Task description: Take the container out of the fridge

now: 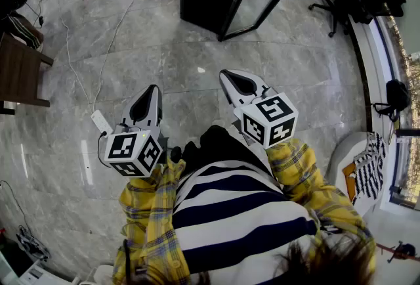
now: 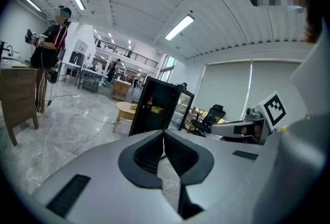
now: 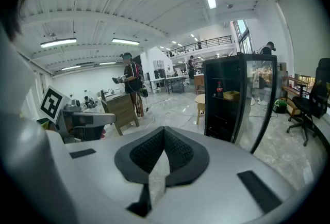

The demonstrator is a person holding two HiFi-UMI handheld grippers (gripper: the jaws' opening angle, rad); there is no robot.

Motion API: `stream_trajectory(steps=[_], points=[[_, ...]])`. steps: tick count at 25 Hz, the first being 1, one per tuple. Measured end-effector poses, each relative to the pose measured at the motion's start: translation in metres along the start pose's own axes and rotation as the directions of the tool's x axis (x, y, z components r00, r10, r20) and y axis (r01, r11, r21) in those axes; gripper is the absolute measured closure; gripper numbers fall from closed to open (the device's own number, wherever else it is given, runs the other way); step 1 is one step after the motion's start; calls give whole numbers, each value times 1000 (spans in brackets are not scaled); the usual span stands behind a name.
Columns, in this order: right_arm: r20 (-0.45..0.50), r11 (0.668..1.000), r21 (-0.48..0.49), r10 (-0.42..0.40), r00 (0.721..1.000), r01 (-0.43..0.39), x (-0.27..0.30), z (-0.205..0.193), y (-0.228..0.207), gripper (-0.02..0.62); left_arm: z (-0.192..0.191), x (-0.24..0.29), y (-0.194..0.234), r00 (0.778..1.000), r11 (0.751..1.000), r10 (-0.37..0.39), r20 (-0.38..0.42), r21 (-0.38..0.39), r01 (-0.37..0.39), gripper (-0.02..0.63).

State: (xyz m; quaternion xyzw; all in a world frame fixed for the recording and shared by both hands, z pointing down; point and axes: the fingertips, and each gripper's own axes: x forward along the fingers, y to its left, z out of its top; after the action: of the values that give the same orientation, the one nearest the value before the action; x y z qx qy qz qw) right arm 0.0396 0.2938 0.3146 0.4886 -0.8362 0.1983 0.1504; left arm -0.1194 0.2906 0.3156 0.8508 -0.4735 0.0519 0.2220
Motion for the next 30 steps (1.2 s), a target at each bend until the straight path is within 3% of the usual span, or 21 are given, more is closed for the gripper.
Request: stream_trajectory(steps=[7, 22, 30], points=[[-10, 999, -39, 4, 1000, -4, 13, 1, -33, 568, 1, 28, -13, 1000, 1000, -8, 10, 3, 8, 588], [-27, 990, -102, 94, 995, -96, 55, 24, -110, 568, 21, 113, -32, 999, 1000, 23, 23, -7, -23, 588], [-30, 989, -116, 94, 995, -97, 86, 35, -124, 566, 35, 135, -3, 999, 999, 50, 18, 6, -50, 588]])
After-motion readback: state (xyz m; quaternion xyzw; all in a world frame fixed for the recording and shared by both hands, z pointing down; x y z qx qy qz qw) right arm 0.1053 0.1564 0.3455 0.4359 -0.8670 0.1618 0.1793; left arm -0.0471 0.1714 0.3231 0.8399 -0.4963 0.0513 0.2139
